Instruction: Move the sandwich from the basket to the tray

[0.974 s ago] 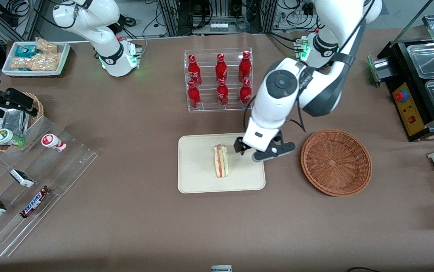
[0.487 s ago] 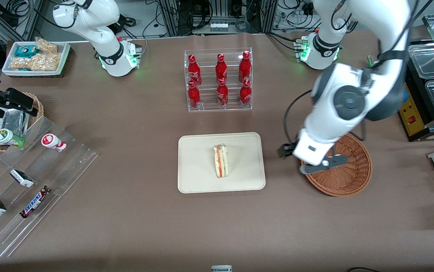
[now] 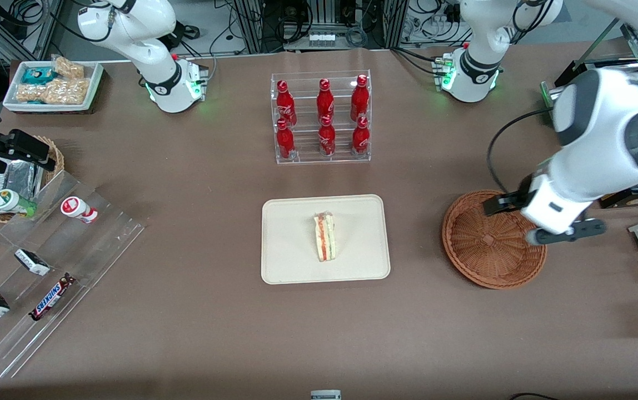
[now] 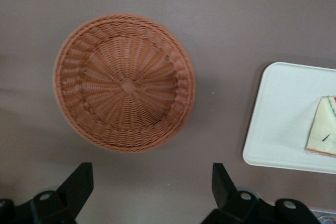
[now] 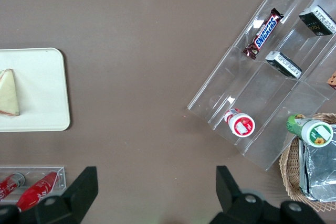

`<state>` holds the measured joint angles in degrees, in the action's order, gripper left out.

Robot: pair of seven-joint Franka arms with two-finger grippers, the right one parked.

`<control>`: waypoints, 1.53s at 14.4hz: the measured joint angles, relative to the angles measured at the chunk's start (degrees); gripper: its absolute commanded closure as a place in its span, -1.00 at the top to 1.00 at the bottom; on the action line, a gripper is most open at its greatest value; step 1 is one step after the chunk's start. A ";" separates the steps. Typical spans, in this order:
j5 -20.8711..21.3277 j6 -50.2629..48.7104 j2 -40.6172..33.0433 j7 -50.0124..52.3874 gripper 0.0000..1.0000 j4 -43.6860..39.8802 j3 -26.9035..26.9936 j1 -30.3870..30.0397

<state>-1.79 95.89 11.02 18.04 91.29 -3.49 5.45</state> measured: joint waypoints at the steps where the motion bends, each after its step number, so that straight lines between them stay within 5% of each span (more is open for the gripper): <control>1: -0.01 -0.96 -1.13 -1.04 1.00 0.02 0.02 -1.34; 11: -0.01 -10.54 -8.87 -8.43 1.00 0.23 2.50 -5.01; 22: -0.02 -5.98 -9.68 -13.35 1.00 0.25 2.19 -5.43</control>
<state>-1.82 89.91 1.34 4.69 91.54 -1.30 0.02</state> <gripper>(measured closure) 0.000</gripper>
